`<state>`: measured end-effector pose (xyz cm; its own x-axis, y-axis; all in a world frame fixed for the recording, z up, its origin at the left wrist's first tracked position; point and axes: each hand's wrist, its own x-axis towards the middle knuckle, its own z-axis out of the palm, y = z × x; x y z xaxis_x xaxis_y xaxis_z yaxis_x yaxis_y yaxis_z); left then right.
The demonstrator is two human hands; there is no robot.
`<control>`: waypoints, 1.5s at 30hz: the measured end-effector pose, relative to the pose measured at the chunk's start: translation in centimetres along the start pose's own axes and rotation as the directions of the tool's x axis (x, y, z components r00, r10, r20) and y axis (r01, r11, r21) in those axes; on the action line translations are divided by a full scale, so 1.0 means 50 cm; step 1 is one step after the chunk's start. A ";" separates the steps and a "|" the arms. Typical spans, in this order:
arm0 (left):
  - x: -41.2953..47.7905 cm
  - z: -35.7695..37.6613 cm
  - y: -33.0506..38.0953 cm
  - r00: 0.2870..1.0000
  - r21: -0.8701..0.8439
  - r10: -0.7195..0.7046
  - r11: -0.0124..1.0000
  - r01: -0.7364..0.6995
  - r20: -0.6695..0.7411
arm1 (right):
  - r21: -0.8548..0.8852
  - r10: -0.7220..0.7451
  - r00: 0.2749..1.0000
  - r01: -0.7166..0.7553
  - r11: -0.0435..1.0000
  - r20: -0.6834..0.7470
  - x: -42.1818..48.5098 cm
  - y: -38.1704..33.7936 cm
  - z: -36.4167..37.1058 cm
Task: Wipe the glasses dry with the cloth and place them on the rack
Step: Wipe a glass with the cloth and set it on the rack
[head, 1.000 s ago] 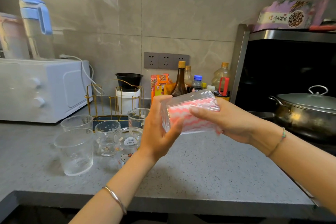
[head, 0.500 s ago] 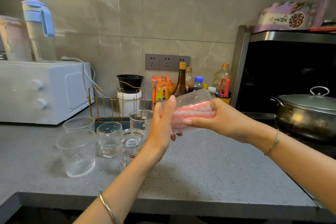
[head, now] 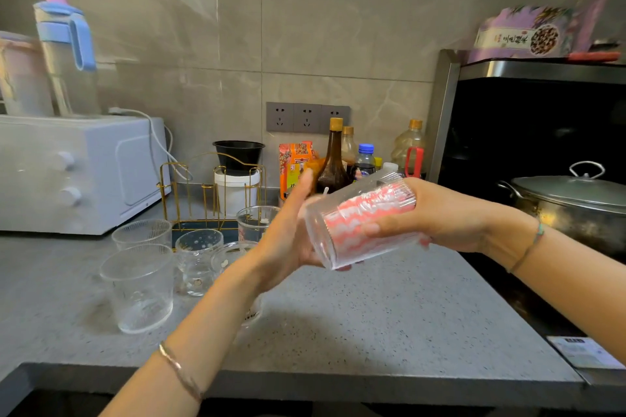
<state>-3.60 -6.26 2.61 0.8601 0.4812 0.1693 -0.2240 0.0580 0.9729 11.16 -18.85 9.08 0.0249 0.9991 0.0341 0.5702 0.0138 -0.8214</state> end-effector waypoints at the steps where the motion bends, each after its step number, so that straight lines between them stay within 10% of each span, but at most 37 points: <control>1: -0.002 -0.005 0.007 0.990 -0.079 -0.124 0.989 0.128 0.060 | -0.034 -0.001 1.000 0.002 0.999 0.025 -0.002 -0.001 0.002; 4: -0.005 -0.015 0.008 0.928 -0.169 -0.285 0.929 0.329 0.241 | -0.086 0.003 0.996 0.005 0.996 0.089 0.005 0.001 0.006; 13: 0.015 -0.030 -0.002 0.959 -0.094 -0.192 0.972 0.215 0.206 | -0.134 0.121 0.977 -0.098 0.986 0.173 0.027 0.009 -0.018; 23: 0.020 -0.049 0.014 0.994 -0.117 -0.093 0.989 0.086 -0.058 | 0.444 0.003 0.940 0.158 0.882 -0.341 0.044 0.037 -0.069; 27: 0.021 -0.029 0.002 0.985 -0.230 -0.080 0.972 0.043 -0.155 | 0.108 -0.340 0.828 0.427 0.898 -0.447 0.036 0.006 -0.013; 32: 0.020 -0.001 0.007 0.988 -0.248 -0.013 0.968 -0.026 -0.155 | -0.360 -0.543 0.701 0.411 0.838 -0.463 0.063 0.043 0.056; 39: 0.027 0.008 0.001 0.983 -0.247 0.042 0.965 -0.086 -0.179 | -0.113 -0.422 0.741 0.430 0.896 -0.523 0.077 0.037 0.103; 45: 0.029 0.011 0.002 0.978 -0.304 0.101 0.940 -0.153 -0.181 | -0.274 -0.511 0.689 0.433 0.859 -0.514 0.097 0.052 0.115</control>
<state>-2.13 -6.03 3.04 0.7362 0.6346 0.2350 -0.4814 0.2470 0.8410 8.07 -13.74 3.84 0.1475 0.6608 0.7359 0.7256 0.4333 -0.5346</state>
